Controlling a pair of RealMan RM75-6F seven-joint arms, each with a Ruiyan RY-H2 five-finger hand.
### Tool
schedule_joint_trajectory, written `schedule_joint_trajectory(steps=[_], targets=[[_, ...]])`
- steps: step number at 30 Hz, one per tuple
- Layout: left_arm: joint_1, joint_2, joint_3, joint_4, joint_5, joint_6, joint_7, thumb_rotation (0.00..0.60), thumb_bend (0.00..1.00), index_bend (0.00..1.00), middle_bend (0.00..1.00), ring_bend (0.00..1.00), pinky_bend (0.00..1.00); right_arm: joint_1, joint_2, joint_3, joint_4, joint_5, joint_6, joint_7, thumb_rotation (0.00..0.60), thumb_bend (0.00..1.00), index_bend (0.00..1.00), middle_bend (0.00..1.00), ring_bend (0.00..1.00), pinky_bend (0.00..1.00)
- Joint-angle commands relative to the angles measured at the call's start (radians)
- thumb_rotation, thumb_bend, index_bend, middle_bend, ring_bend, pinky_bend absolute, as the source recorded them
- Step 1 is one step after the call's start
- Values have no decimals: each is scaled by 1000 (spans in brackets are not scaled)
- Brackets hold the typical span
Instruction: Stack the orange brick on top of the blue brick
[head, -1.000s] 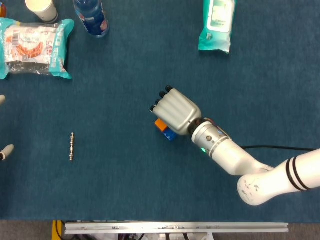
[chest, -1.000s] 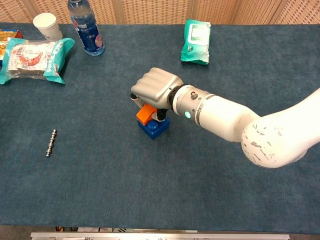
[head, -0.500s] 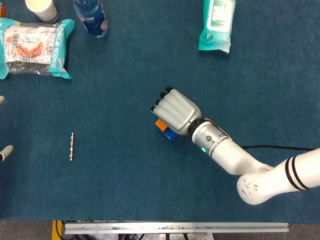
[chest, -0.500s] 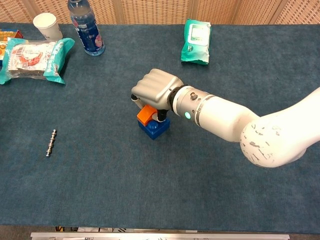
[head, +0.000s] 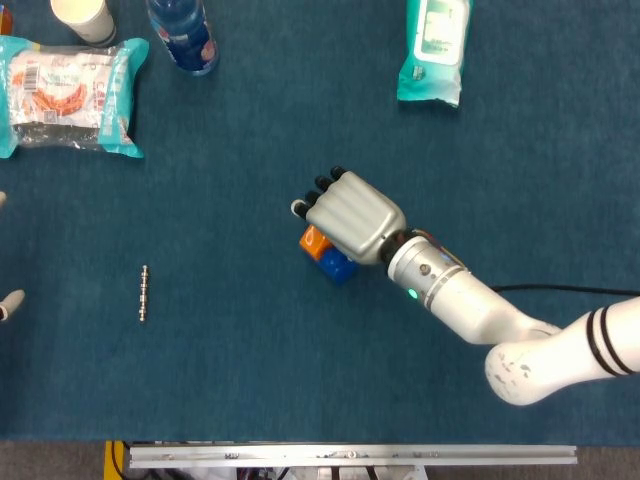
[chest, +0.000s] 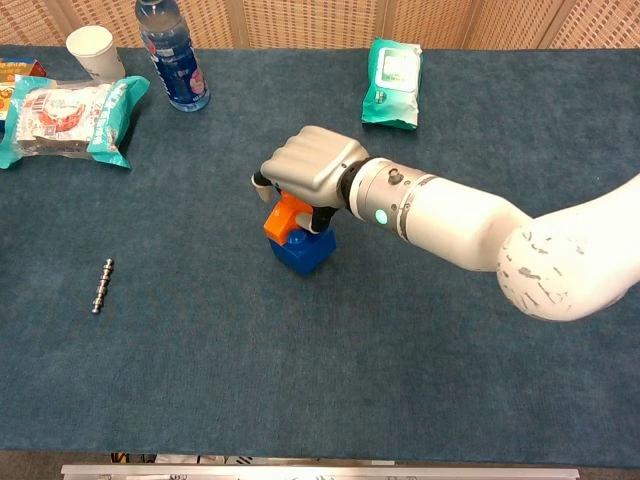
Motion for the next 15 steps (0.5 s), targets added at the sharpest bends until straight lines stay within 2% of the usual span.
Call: schedule_joint_trajectory(steps=[1,10,15], targets=[[-1,0,-2,-1,-3,-1,2,600,149,102,105,158,103,-12,40,6,-32,-16,5,24,600,371,236,318,204,264],[-5,3,-12,-8,-16,-6,7,600,149,102,105,158,103,-90,196,-38,-88,-75,63,89,600,371,224,314,198,261],[-7,-5,-25,-3,-23,4,10,600,149,102,105,158,103,-198,296,-93,-113,-174,198,126,600,371,246,344,199,258]])
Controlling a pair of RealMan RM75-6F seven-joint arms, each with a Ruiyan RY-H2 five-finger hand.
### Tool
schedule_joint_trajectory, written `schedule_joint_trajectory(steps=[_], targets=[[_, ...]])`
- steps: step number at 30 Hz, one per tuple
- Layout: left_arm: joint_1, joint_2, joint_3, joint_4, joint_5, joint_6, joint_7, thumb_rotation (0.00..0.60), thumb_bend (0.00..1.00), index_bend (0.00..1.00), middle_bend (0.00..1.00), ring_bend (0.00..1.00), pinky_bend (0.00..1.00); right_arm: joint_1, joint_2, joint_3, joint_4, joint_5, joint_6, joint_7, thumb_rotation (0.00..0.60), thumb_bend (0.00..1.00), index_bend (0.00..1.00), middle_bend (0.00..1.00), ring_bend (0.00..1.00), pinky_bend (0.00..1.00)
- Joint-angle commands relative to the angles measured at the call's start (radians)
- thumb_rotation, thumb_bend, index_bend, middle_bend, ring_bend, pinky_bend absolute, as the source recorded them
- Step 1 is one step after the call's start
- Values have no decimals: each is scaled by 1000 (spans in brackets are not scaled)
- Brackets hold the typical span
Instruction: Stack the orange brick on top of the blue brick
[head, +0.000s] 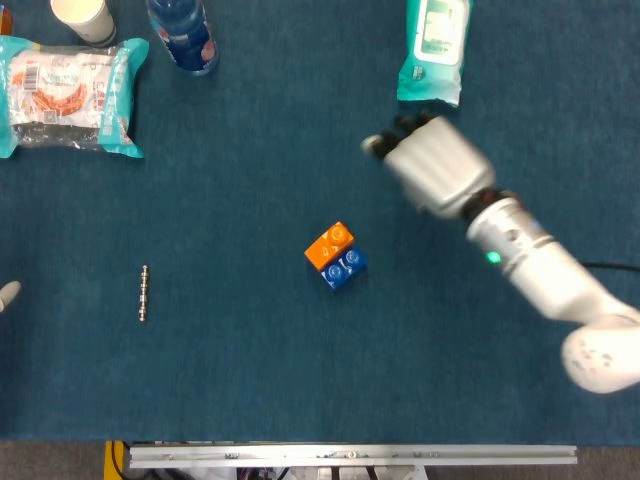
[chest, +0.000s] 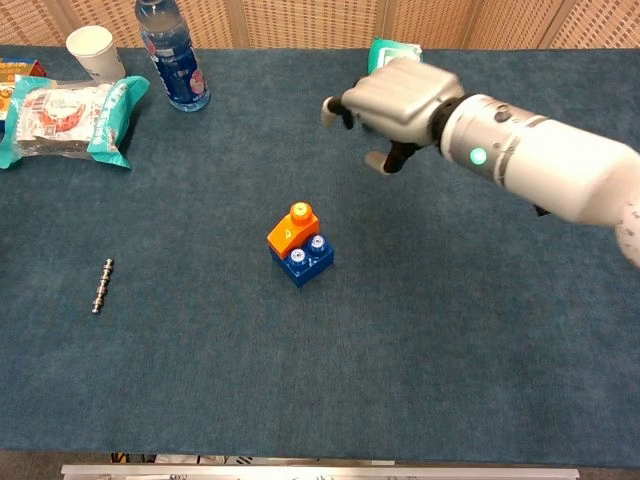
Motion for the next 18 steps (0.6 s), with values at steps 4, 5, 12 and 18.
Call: schedule_joint_trajectory(steps=[4,5,12,18], targets=[[-5,-15,-11,7,1,10,14,600,149,102,105,157,103,-172,100,-65,-20,-169,229,70,600,372,289,363,200,259],[-6,-18,-13,8,3,13,17,600,149,102,105,157,103,-195,109,-72,-18,-193,254,80,600,372,290,364,200,259],[-14,-34,-23,1,11,24,49,600,149,102,105,157,103,-366,159,-121,16,-346,397,204,600,372,327,384,200,275],[-8,-36,-23,-24,18,44,71,600,149,102,105,157,103,-528,190,-163,52,-426,513,291,600,372,335,389,200,275]])
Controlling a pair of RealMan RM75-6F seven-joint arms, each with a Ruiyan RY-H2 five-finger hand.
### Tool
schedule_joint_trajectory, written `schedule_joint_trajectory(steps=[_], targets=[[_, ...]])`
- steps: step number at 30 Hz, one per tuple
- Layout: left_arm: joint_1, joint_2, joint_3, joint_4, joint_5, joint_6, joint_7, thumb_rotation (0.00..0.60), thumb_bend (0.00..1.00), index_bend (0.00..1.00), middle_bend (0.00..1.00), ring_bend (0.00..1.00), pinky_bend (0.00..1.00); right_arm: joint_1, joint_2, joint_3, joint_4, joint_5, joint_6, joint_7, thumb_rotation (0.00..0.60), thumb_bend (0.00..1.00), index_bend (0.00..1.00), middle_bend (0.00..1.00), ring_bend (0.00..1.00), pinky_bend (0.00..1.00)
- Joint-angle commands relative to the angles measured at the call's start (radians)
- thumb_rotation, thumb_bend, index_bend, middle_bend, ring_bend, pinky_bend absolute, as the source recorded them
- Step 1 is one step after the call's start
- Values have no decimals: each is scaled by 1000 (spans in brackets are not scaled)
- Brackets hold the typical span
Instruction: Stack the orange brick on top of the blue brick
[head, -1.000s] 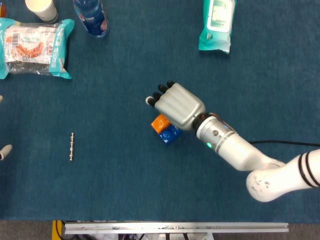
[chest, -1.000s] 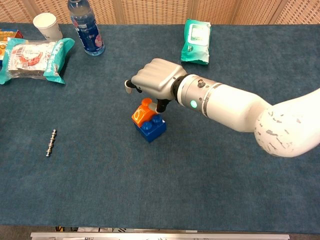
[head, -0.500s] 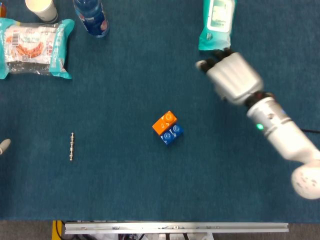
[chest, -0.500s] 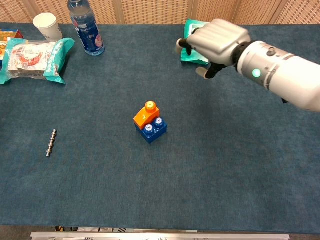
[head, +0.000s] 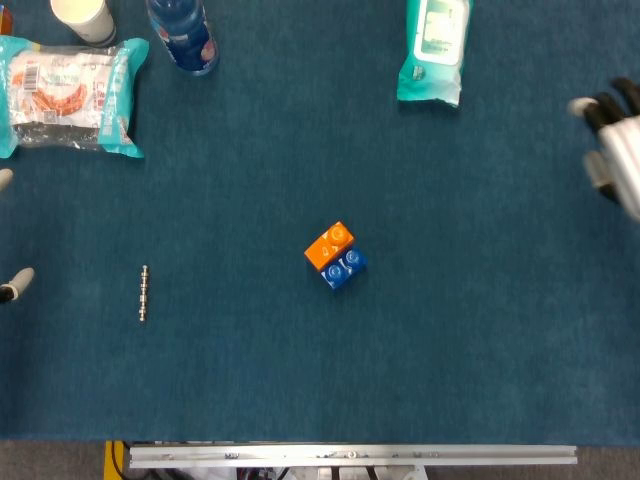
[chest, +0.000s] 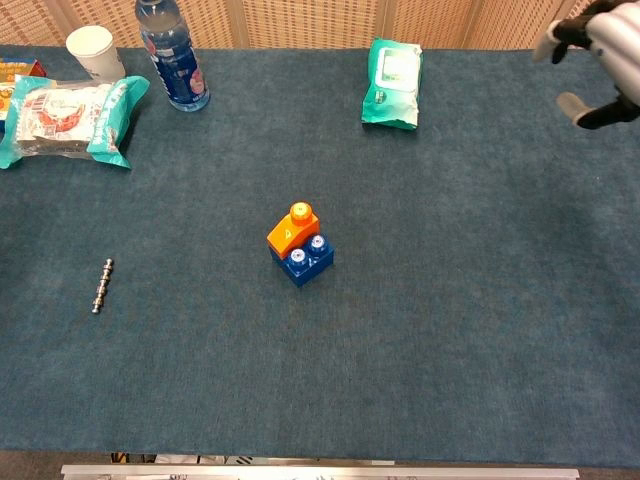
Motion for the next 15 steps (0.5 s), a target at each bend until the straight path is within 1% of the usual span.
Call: schedule_joint_trajectory(steps=[1,3,7,10,15], targets=[[4,-1,0,-9,1,7,10,600,149,102,105,157,103,-112,28,-31,28,-56,86,63,600,372,335,391,200,275],[6,-4,1,-15,0,10,23,600,149,102,105,157,103,-166,35,-38,32,-71,125,86,600,372,336,395,200,275],[11,-10,2,-25,3,21,46,600,149,102,105,157,103,-248,46,-48,38,-84,164,118,600,372,349,399,200,275],[18,-16,6,-39,14,36,60,600,149,102,105,157,103,-310,44,-39,51,-81,187,156,600,372,350,406,200,275],[21,-18,10,-56,26,47,73,600,149,102,105,157,103,-370,40,-18,69,-90,191,193,600,371,353,411,200,275]])
